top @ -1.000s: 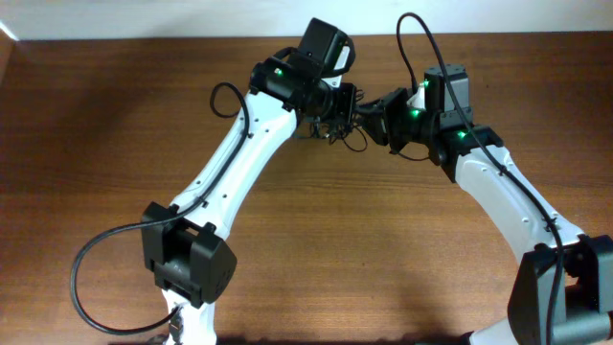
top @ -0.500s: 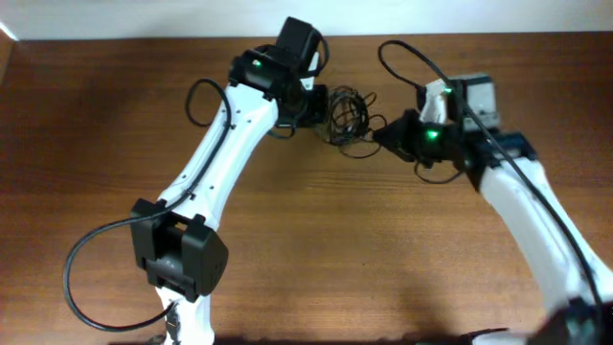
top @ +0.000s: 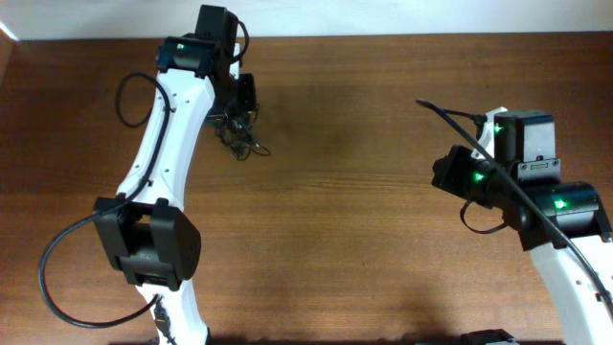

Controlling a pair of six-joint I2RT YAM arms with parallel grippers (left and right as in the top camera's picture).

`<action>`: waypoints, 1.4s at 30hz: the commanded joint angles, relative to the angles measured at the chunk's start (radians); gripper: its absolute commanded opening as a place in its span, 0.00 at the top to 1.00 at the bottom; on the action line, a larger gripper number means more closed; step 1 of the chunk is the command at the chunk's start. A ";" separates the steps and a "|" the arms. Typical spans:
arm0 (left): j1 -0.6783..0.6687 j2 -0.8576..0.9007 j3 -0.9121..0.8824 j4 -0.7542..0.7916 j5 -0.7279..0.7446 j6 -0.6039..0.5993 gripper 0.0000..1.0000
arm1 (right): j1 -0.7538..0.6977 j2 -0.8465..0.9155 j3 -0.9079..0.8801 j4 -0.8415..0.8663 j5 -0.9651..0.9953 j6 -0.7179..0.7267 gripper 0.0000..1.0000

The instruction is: Untangle cables

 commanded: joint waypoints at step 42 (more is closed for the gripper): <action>-0.167 0.102 -0.305 0.064 0.246 0.142 0.52 | 0.002 0.127 -0.001 0.045 -0.070 -0.013 0.56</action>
